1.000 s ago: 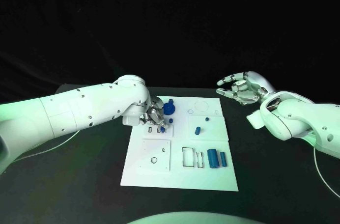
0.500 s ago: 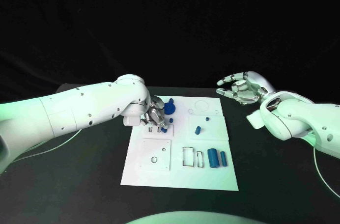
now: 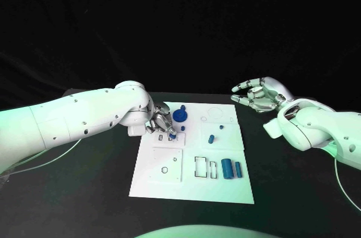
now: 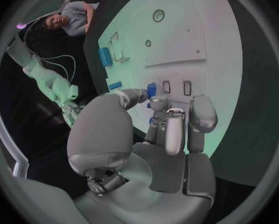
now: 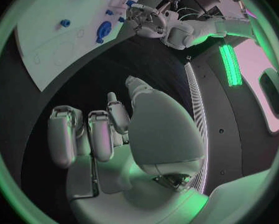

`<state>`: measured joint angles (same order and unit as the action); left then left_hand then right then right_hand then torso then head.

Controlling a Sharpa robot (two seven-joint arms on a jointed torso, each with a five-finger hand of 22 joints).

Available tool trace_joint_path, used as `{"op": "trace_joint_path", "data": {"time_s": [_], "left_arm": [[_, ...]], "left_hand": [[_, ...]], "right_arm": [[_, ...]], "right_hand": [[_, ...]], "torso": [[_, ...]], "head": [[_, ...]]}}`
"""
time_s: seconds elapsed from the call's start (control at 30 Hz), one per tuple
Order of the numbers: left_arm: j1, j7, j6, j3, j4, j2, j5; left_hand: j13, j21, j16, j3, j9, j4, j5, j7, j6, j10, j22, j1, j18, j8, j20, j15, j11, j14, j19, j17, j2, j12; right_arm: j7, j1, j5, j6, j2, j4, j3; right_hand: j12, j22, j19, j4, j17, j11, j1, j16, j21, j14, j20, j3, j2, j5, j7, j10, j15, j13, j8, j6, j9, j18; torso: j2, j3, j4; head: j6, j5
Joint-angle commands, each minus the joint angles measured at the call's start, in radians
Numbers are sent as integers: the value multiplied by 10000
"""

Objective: Assemble the parts on the task board

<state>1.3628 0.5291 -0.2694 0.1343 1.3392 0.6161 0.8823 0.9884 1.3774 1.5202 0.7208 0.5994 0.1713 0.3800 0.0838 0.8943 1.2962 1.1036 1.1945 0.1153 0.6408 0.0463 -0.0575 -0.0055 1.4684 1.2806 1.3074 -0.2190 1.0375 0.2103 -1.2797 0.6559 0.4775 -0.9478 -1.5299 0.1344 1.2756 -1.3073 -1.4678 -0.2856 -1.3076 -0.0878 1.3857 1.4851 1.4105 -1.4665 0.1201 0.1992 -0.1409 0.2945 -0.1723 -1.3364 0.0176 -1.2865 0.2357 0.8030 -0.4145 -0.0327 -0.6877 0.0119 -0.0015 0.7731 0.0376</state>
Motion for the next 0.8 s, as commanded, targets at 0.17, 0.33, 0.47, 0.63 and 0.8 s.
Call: {"op": "trace_joint_path", "data": {"time_s": [0.17, 0.33, 0.47, 0.63, 0.8], "left_arm": [[-209, -292, 2278, 11, 727, 543, -88], [-376, -319, 2880, 15, 991, 704, 81], [-480, -299, 3037, 17, 1088, 743, 346], [-549, -239, 3007, 35, 1132, 731, 820], [-580, -196, 2859, 62, 1116, 715, 1041]], "left_hand": [[259, 411, 45, 1593, 880, -1681, 811, -184, 381, 339, 789, -113, -326, 68, -105, -153, -94, 818, 498, 1857, -278, 281], [366, 544, 81, 1616, 935, -1696, 1170, -232, 459, 446, 1039, -166, -373, 113, -153, -196, -134, 836, 636, 1903, -369, 401], [393, 593, 95, 1624, 956, -1704, 1299, -249, 487, 483, 1132, -182, -390, 129, -170, -212, -151, 842, 686, 1921, -401, 435], [422, 642, 109, 1634, 979, -1714, 1460, -267, 516, 520, 1223, -198, -406, 143, -188, -229, -168, 848, 733, 1938, -428, 469], [432, 663, 116, 1645, 994, -1726, 1565, -276, 532, 536, 1255, -203, -411, 155, -199, -239, -178, 851, 746, 1948, -444, 484]], "right_arm": [[123, 9, 21, 70, -84, -9, 0], [131, 9, 18, 82, -122, 6, 1], [128, 10, 44, 64, -123, 14, 2], [111, 13, 120, 40, -120, 13, 5], [98, 14, 162, 35, -116, 14, 7]], "right_hand": [[-47, -1518, -24, -25, -750, 34, -134, -37, -30, -573, -62, 18, -13, 71, 7, 39, -90, 18, 57, -77, 16, -103], [-99, -1471, 18, -32, -724, 33, -180, -52, -101, -567, -63, 4, -26, 73, 7, 80, -90, 69, 66, -88, 20, -121], [-99, -1471, 18, -32, -724, 33, -180, -52, -101, -567, -63, 4, -26, 73, 7, 80, -90, 69, 66, -88, 20, -121], [-100, -1471, 18, -32, -724, 33, -180, -52, -101, -567, -63, 4, -26, 73, 7, 80, -90, 69, 66, -88, 20, -121], [-107, -1472, 16, -33, -717, 32, -199, -57, -101, -565, -63, -1, -31, 73, 7, 86, -90, 76, 68, -96, 23, -120]], "torso": [[14, -3, 47], [31, 10, 111], [32, 14, 116], [27, 11, 100], [15, 6, 108]], "head": [[52, -2], [78, -35], [108, -13], [132, 24], [148, 45]]}}
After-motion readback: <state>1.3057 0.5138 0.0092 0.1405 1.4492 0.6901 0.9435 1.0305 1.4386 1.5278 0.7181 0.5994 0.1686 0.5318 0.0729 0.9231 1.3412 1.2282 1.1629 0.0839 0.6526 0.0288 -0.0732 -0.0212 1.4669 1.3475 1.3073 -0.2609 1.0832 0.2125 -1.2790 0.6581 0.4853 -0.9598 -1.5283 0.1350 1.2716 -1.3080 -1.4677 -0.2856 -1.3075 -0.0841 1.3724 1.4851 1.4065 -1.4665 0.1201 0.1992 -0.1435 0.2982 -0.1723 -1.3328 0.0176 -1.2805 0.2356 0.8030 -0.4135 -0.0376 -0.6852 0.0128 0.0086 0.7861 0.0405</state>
